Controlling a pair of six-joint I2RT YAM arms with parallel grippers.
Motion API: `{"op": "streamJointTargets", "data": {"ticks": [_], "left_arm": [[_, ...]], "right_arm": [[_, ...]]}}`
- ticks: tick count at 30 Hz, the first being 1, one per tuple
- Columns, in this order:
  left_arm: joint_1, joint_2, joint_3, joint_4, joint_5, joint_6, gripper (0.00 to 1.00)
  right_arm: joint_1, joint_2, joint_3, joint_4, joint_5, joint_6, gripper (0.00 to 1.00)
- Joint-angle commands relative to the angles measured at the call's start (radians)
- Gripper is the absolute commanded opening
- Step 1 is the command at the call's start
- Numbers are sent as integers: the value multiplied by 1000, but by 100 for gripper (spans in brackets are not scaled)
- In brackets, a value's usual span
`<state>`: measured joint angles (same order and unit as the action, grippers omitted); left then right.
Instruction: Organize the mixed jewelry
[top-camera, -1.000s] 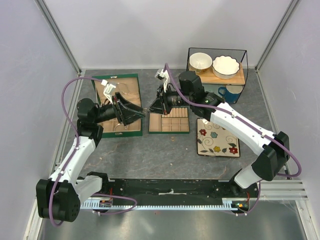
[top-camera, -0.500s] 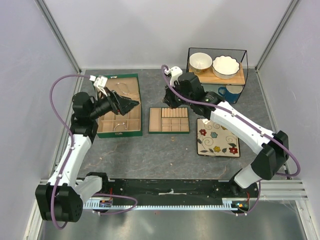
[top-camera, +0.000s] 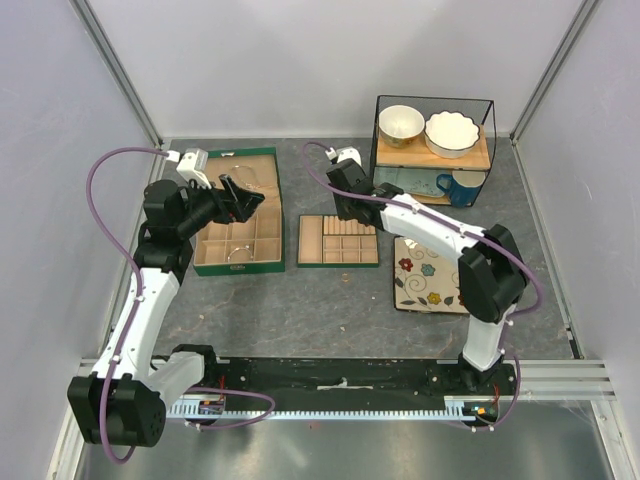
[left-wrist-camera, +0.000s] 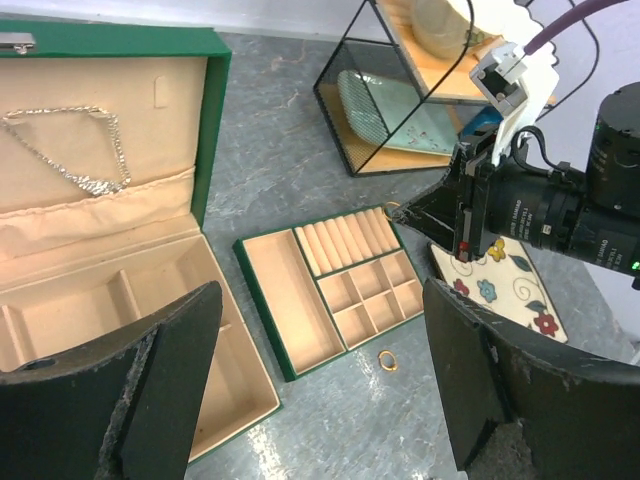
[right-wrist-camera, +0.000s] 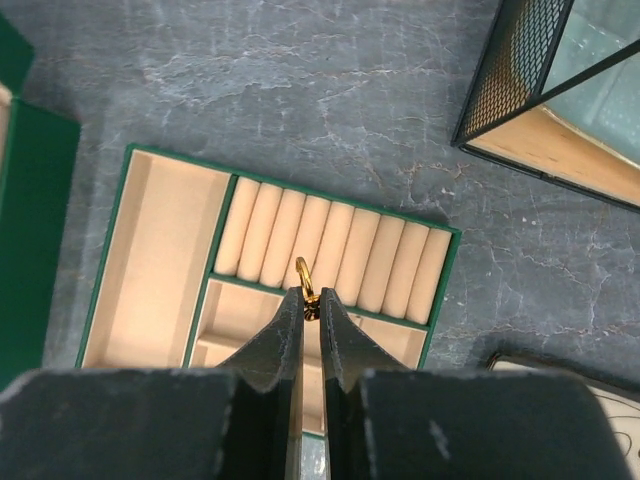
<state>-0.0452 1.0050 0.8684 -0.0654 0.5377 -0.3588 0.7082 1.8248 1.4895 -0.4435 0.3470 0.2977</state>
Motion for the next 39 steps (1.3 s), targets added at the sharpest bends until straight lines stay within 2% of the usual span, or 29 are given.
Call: {"op": "streamJointTargets", "data": {"ticks": [1,9,23,39], "left_arm": [[5,-11,27,-19,-82,76,88],[5,-5,27,-17,-84,78,88],[5,3,15,-7,-71,69,87],[5,-2,0,1,-74,66,87]], "right_arm": [[-4,51,78,5,99,69,0],[-21,152,107,-12,106,109,0],[-67,266,156,-34,1,136,0],[-69,283,152,-41,-17,162,0]]}}
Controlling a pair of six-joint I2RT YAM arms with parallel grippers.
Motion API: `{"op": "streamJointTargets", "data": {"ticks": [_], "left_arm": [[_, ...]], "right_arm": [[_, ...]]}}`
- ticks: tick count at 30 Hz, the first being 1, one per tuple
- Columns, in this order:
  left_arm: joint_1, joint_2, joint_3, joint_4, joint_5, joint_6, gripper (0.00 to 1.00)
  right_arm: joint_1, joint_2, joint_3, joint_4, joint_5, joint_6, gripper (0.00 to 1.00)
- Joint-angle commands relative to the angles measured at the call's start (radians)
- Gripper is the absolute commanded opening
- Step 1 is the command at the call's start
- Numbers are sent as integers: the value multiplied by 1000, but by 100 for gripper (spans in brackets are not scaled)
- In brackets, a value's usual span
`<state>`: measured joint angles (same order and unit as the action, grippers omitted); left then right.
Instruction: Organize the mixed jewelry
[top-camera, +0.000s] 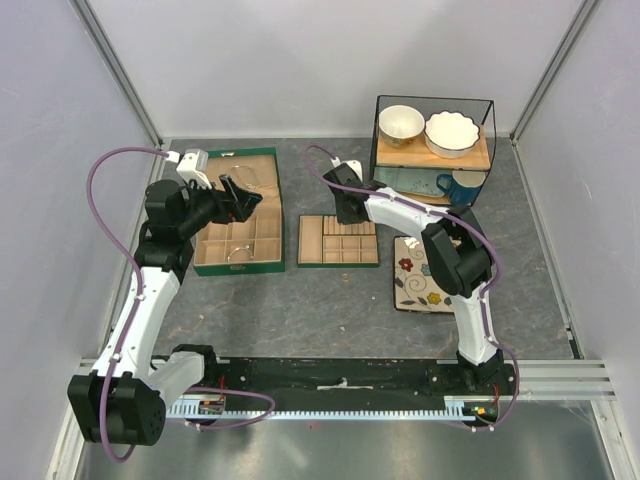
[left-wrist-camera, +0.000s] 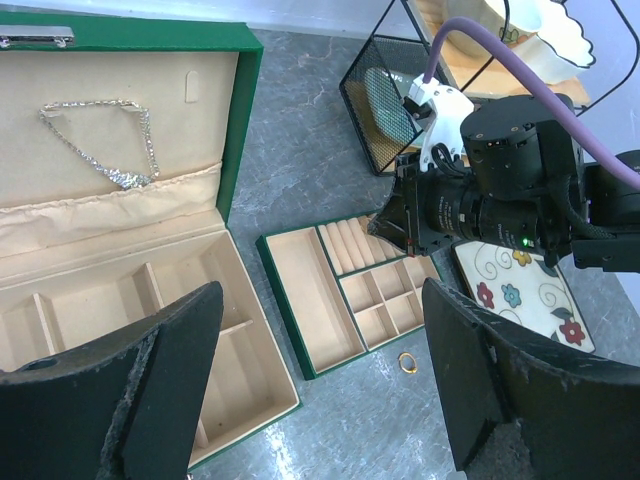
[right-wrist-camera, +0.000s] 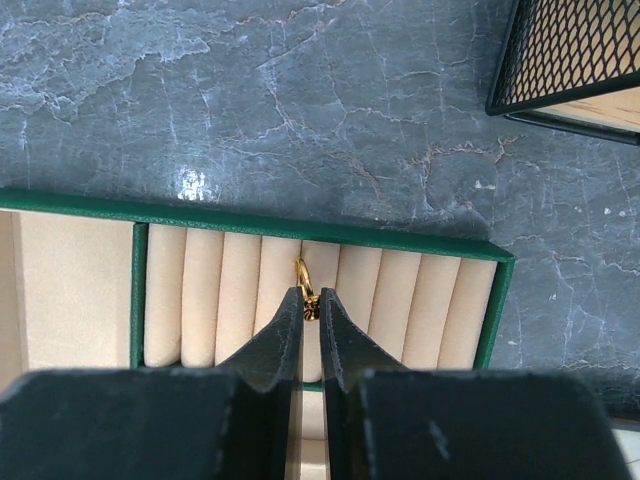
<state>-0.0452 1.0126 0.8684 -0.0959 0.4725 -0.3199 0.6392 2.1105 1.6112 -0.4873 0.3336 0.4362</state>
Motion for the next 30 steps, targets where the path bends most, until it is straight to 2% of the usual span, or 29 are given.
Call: {"op": "streamJointTargets", "data": {"ticks": [1,30], "left_arm": [[5,-9,0,32,-11,27,87],[5,-23,-12,32,-21,22,87]], "right_arm": [[1,-4,29,1,-2,29,0],[7,-46,-39,16,-11,61,0]]}}
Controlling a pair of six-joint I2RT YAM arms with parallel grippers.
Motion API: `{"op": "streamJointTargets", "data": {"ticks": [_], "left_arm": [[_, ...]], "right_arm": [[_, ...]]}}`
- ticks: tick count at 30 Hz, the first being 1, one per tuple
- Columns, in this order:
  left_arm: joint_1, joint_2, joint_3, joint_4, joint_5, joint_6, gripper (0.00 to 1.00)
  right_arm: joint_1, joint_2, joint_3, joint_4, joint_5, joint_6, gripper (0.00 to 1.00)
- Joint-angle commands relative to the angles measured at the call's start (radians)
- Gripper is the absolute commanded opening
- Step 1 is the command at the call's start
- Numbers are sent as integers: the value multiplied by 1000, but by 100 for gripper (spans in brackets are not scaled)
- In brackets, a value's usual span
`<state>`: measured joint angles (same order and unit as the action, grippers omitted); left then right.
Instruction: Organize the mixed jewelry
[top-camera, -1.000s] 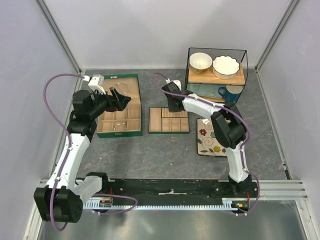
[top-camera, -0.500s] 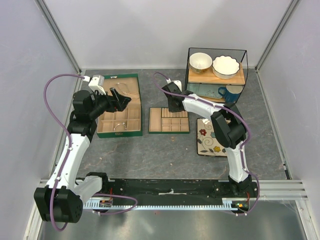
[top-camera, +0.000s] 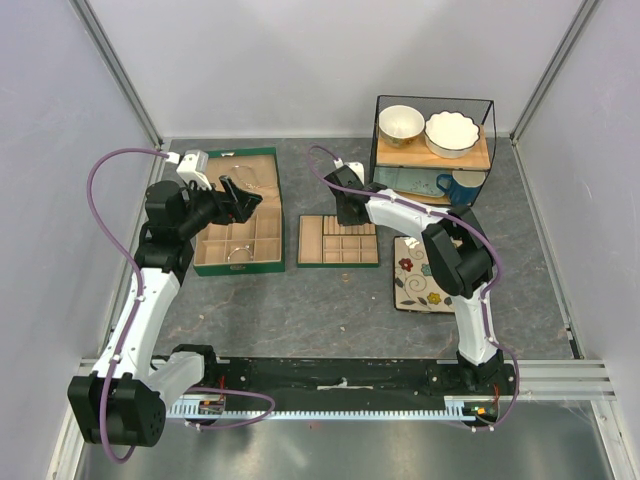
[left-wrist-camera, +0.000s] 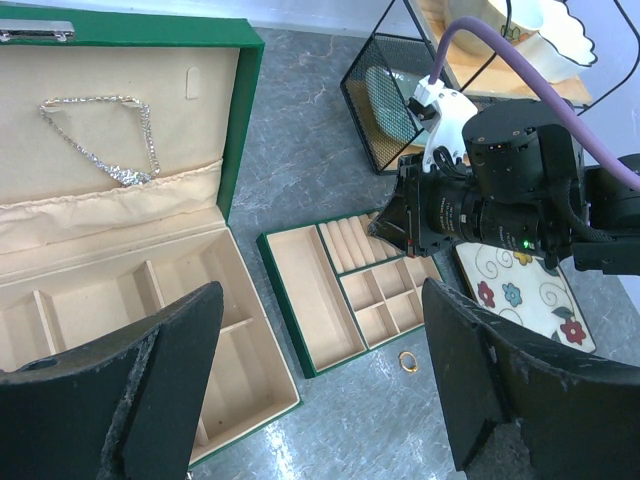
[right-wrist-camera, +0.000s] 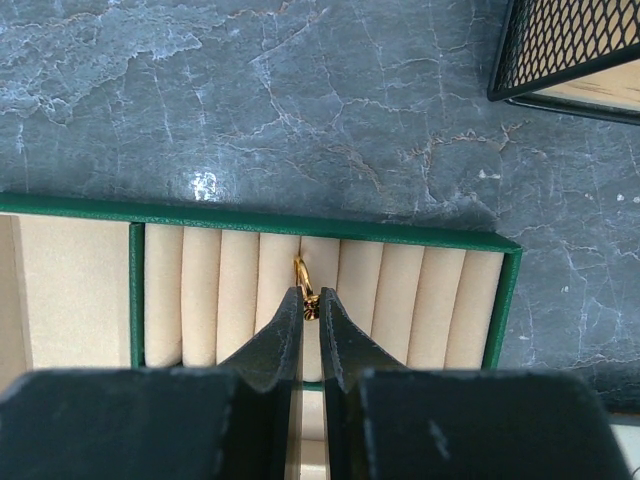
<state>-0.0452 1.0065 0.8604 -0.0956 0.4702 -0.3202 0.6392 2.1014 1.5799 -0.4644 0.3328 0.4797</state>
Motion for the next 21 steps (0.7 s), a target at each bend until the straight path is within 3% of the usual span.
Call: {"op": "streamJointTargets", "data": {"ticks": [1,21], "left_arm": [[5,-17,-3,31,-19,24,87],[5,-13,-8,36,-19,21,87]], "right_arm": [[7,-38,-9,-6,-12,19,0],[25,17,28,-23,-32,33,0]]}}
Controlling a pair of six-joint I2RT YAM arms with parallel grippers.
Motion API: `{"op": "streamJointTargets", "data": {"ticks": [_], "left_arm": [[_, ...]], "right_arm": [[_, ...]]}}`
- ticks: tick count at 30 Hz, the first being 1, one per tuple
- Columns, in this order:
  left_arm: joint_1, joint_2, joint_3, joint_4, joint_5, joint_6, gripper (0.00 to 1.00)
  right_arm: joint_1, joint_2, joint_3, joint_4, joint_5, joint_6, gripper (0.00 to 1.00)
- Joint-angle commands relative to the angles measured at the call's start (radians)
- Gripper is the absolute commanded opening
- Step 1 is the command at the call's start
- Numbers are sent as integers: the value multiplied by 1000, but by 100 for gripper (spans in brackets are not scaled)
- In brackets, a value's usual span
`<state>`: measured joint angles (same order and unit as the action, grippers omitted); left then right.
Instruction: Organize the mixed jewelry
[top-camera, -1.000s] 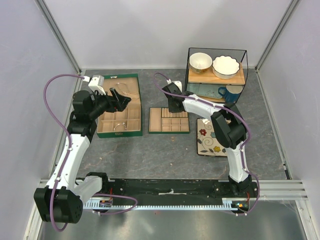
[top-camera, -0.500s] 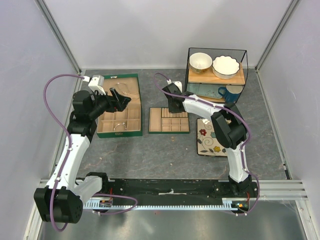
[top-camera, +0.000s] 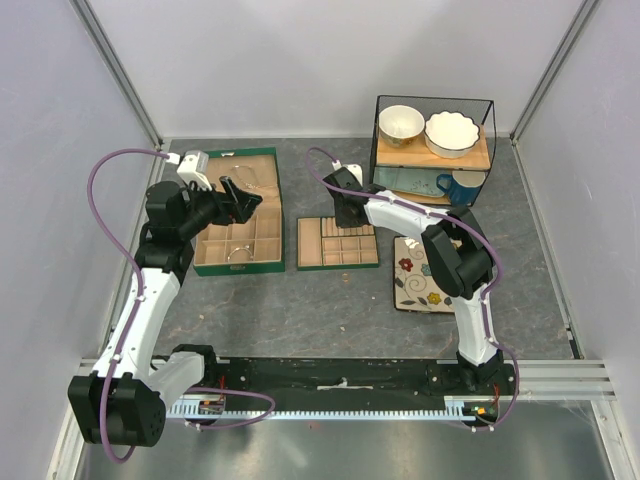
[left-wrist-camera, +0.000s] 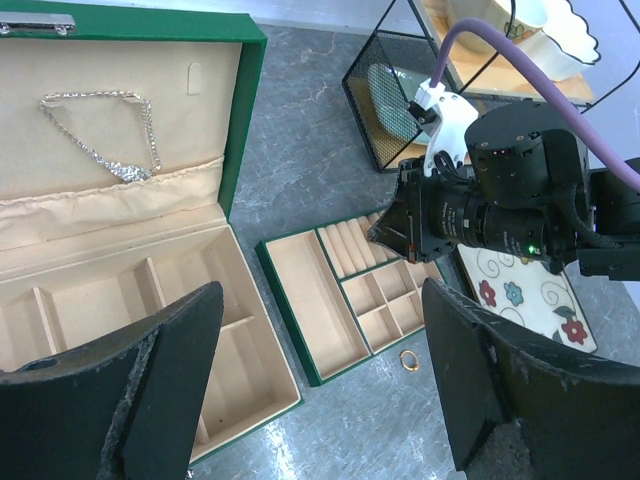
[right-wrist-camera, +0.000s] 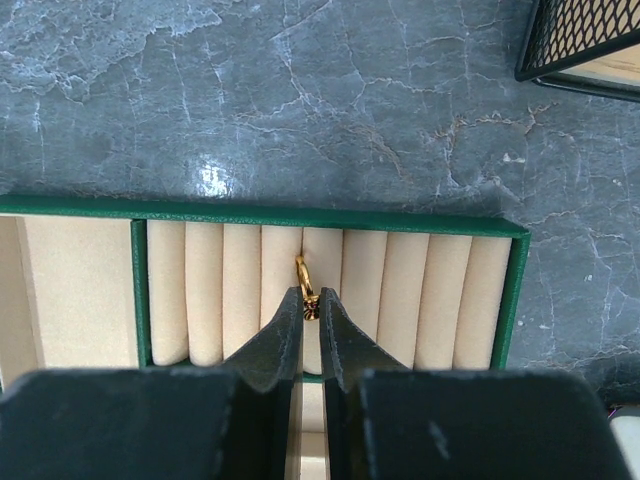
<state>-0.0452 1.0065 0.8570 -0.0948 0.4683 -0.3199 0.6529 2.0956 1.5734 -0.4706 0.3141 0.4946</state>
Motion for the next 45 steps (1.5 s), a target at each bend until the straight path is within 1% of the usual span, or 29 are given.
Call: {"op": "streamJointTargets", "data": {"ticks": [1,23,28,34,39,45], "left_arm": [[5,-13,-4,38,-16,21,87],[5,-11,-10,49,-3,15,87],[5,-13,-15,49,0,15,87],[5,-16,-19,53,4,13,87],[5,-20,-19,53,6,13,87],[5,-20,-26,61,10,13,87]], "right_arm": [[11,26,34,-17,-15,19,0],[17,133,108,-37,10,-21,0],[16,132,105,-42,6,-40,0],[21,110,102,-40,-4,-56,15],[24,78,91,-36,-9,-65,18],[25,21,89,-33,-9,-77,27]]}}
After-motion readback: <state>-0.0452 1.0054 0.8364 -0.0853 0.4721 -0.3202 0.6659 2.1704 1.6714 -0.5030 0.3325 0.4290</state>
